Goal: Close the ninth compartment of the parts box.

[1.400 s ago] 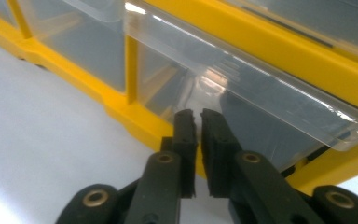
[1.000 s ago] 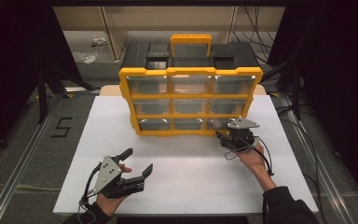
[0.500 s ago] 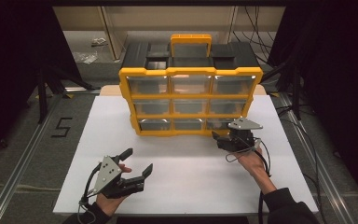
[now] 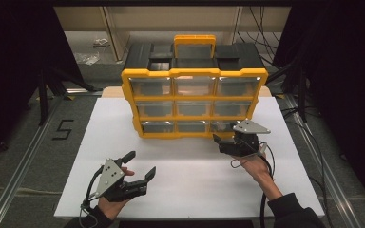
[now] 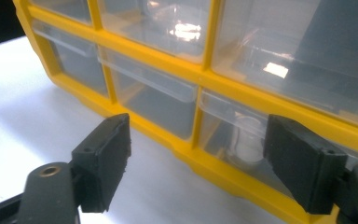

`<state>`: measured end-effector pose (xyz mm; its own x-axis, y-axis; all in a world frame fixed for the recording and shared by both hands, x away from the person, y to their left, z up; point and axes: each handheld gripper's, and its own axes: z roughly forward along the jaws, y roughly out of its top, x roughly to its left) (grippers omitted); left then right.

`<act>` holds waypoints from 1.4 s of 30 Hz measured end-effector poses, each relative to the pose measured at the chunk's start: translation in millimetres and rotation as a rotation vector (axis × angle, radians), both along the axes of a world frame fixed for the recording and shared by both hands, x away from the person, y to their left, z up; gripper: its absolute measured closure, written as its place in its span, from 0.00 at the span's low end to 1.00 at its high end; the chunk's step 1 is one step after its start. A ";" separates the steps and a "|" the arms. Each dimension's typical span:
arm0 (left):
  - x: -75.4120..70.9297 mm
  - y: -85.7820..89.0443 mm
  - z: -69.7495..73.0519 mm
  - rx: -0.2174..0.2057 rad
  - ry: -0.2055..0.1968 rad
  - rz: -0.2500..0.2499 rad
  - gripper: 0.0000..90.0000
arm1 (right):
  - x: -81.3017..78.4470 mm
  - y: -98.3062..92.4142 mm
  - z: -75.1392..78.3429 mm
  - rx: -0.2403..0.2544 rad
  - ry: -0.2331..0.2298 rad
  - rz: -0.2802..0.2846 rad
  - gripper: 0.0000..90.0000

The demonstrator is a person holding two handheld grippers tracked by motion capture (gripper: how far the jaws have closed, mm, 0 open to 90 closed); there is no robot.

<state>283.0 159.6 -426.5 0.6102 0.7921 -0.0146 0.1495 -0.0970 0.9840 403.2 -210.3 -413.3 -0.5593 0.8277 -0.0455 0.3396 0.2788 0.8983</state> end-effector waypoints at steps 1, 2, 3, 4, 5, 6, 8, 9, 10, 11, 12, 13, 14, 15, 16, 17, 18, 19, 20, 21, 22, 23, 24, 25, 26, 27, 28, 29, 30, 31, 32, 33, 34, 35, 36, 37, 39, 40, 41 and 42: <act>0.1 0.0 0.0 -0.001 0.000 0.000 0.18 | -0.9 0.1 1.0 0.005 -0.006 0.000 0.25; 0.1 0.0 -0.1 -0.002 0.002 0.000 0.18 | -2.4 0.4 2.2 0.009 -0.007 -0.001 0.25; 0.2 0.0 -0.2 -0.002 0.002 0.001 0.18 | -3.9 1.0 3.5 0.012 -0.016 0.000 0.25; 0.2 0.0 -0.2 -0.002 0.001 0.001 0.18 | -5.1 1.8 4.3 0.016 -0.021 -0.001 0.24; 0.2 0.0 -0.2 -0.002 0.001 0.002 0.18 | -6.2 2.2 5.0 0.017 -0.019 0.003 0.24; 0.1 0.0 -0.2 -0.002 0.001 0.002 0.18 | -7.5 3.2 5.6 0.021 -0.021 0.004 0.24; 0.1 0.3 -0.2 -0.001 -0.001 0.002 0.18 | -11.1 5.0 6.7 0.027 -0.028 0.012 0.24; 0.2 0.3 -0.2 -0.003 0.001 0.003 0.18 | -13.0 5.6 7.3 0.026 -0.031 0.015 0.24; 0.3 0.4 -0.3 -0.005 0.002 0.004 0.18 | -14.8 6.5 7.8 0.029 -0.036 0.018 0.24; 0.4 0.4 -0.4 -0.005 0.002 0.004 0.18 | -16.1 7.1 8.3 0.031 -0.038 0.019 0.24; 0.4 0.3 -0.5 -0.003 0.002 0.004 0.18 | -18.1 7.9 9.1 0.036 -0.042 0.021 0.23; 0.3 0.2 -0.4 -0.003 0.002 0.004 0.18 | -20.6 8.5 10.1 0.042 -0.049 0.024 0.23; 0.3 0.2 -0.4 -0.003 0.002 0.004 0.18 | -22.5 8.9 10.7 0.048 -0.058 0.027 0.23; 0.3 0.1 -0.4 -0.003 0.002 0.004 0.18 | -24.0 9.2 11.2 0.051 -0.062 0.027 0.23; 0.3 0.1 -0.5 -0.003 0.002 0.004 0.18 | -25.4 9.4 11.6 0.053 -0.068 0.034 0.22; 0.3 0.1 -0.5 -0.002 0.002 0.004 0.18 | -27.2 9.6 12.0 0.060 -0.073 0.039 0.22; 0.3 0.1 -0.5 -0.003 0.002 0.004 0.18 | -28.2 9.4 12.2 0.062 -0.075 0.040 0.21; 0.1 0.3 -0.4 -0.003 0.001 0.004 0.18 | -29.3 9.4 12.3 0.070 -0.079 0.039 0.19; 0.1 0.3 -0.3 -0.003 0.001 0.004 0.18 | -31.1 9.3 13.0 0.075 -0.073 0.034 0.17; 0.2 0.4 -0.4 -0.004 0.001 0.005 0.18 | -31.8 9.3 13.3 0.077 -0.073 0.034 0.17; 0.3 0.4 -0.5 -0.004 0.002 0.005 0.18 | -33.0 9.6 13.5 0.086 -0.074 0.033 0.17; 0.4 0.5 -0.5 -0.004 0.002 0.005 0.18 | -34.6 9.7 14.0 0.087 -0.072 0.032 0.16; 0.3 0.5 -0.5 -0.004 0.002 0.005 0.18 | -36.0 9.9 14.1 0.088 -0.073 0.034 0.16; 0.2 0.4 -0.4 -0.003 0.001 0.005 0.18 | -38.3 10.1 14.3 0.089 -0.066 0.036 0.16; 0.2 0.4 -0.4 -0.003 0.001 0.005 0.18 | -40.8 10.3 14.1 0.091 -0.067 0.043 0.16; 0.2 0.4 -0.4 -0.003 0.001 0.005 0.18 | -42.6 10.4 14.1 0.092 -0.068 0.045 0.16; 0.2 0.4 -0.4 -0.003 0.001 0.005 0.18 | -45.0 10.4 14.4 0.092 -0.069 0.049 0.16; 0.2 0.4 -0.4 -0.002 0.001 0.006 0.18 | -46.9 10.7 14.4 0.099 -0.076 0.052 0.16; 0.2 0.3 -0.5 -0.003 0.001 0.005 0.18 | -49.0 10.6 14.7 0.104 -0.081 0.054 0.17; 0.1 0.2 -0.5 -0.002 0.001 0.005 0.18 | -51.4 10.3 15.0 0.109 -0.090 0.056 0.17; 0.1 0.2 -0.5 -0.001 0.000 0.005 0.18 | -53.4 10.1 15.1 0.114 -0.092 0.058 0.17; 0.0 0.2 -0.4 -0.001 0.000 0.005 0.18 | -55.1 9.9 15.0 0.114 -0.095 0.059 0.17; 0.0 0.2 -0.4 -0.001 0.000 0.005 0.18 | -56.2 9.8 14.9 0.115 -0.100 0.061 0.17; 0.1 0.2 -0.4 0.000 0.000 0.005 0.18 | -57.7 9.7 14.8 0.118 -0.100 0.062 0.17; 0.1 0.2 -0.4 -0.001 0.000 0.005 0.18 | -58.9 9.6 14.7 0.118 -0.104 0.063 0.17; 0.0 0.2 -0.4 -0.001 0.000 0.005 0.18 | -60.5 9.4 14.7 0.119 -0.104 0.065 0.17; 0.1 0.2 -0.5 -0.002 0.000 0.006 0.18 | -62.5 9.3 14.8 0.123 -0.110 0.066 0.17; 0.1 0.2 -0.5 -0.001 0.000 0.006 0.18 | -63.6 9.0 15.1 0.123 -0.108 0.067 0.17; 0.1 0.2 -0.5 -0.002 0.000 0.006 0.18 | -64.7 8.8 15.3 0.127 -0.112 0.071 0.17; 0.1 0.2 -0.5 -0.001 0.000 0.006 0.18 | -65.7 8.6 15.4 0.126 -0.114 0.071 0.17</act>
<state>283.1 159.8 -427.1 0.6056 0.7957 -0.0154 0.1500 -0.0952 0.9841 337.6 -201.7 -397.9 -0.6132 0.7898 -0.0105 0.2171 0.1814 0.9591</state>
